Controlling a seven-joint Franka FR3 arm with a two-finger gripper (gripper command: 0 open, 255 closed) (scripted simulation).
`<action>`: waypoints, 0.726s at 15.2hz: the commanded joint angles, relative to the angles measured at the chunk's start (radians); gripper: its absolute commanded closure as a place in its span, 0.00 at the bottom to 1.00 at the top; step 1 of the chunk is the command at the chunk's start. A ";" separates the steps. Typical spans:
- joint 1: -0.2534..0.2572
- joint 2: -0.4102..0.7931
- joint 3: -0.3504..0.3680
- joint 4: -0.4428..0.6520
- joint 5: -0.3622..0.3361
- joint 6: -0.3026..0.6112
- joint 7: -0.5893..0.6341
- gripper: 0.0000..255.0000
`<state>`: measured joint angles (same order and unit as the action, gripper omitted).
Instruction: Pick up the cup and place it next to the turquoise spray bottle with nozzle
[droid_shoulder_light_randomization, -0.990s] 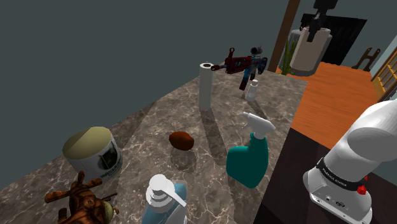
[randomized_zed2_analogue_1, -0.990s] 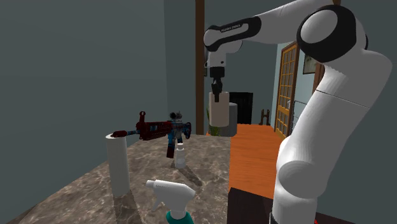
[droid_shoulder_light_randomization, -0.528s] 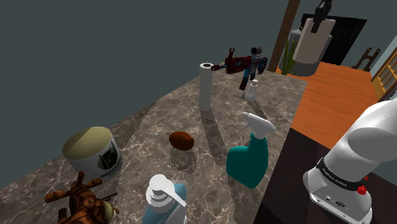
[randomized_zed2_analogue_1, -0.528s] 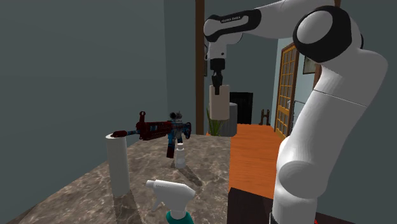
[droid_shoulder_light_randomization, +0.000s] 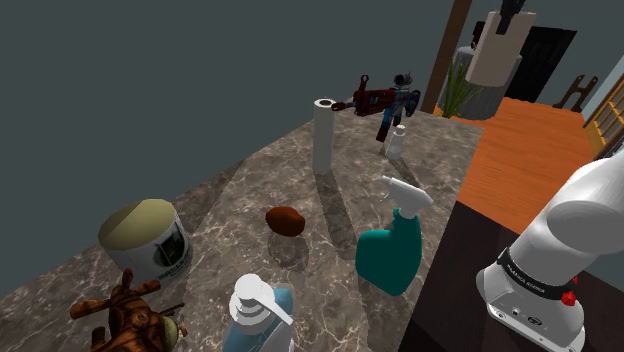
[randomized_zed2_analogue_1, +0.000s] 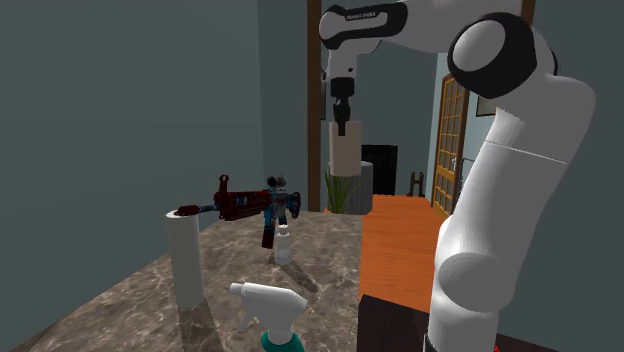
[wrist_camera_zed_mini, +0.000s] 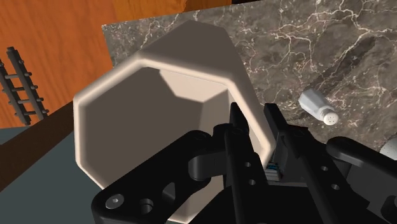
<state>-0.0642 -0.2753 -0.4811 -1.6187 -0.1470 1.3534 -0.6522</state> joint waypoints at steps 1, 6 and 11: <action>0.001 0.019 -0.004 0.048 0.007 -0.030 -0.008 1.00; 0.003 0.067 -0.016 0.167 0.024 -0.104 -0.028 1.00; 0.000 0.128 -0.034 0.304 0.049 -0.185 -0.054 1.00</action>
<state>-0.0639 -0.1564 -0.5124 -1.3403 -0.1024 1.1842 -0.7015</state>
